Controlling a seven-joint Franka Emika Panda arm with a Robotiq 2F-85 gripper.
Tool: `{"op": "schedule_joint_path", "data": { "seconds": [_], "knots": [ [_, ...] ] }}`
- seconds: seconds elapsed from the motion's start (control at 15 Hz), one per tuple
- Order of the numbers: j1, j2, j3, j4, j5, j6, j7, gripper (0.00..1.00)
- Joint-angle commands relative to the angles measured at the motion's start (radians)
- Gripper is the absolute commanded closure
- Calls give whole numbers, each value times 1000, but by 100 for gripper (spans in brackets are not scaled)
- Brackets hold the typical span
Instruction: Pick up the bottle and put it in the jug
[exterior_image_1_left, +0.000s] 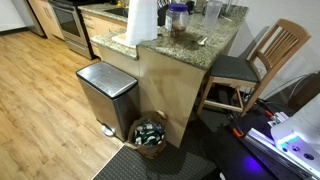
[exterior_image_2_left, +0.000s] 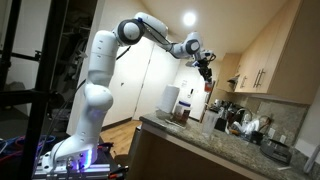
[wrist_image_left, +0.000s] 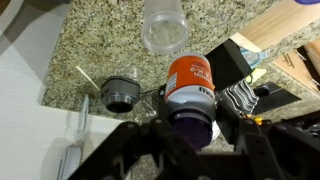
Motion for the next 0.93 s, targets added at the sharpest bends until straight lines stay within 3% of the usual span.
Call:
{"op": "schedule_joint_path", "data": {
  "seconds": [0.0, 0.13, 0.2, 0.53, 0.87],
  "knots": [
    [-3, 26, -9, 32, 12, -3, -13, 53],
    [-2, 30, -8, 28, 9, -2, -9, 53],
    [0, 24, -3, 26, 9, -3, -8, 78],
    [13, 188, -3, 135, -133, -2, 266, 78],
    [61, 307, -30, 235, -174, -52, 425, 78]
  ]
}}
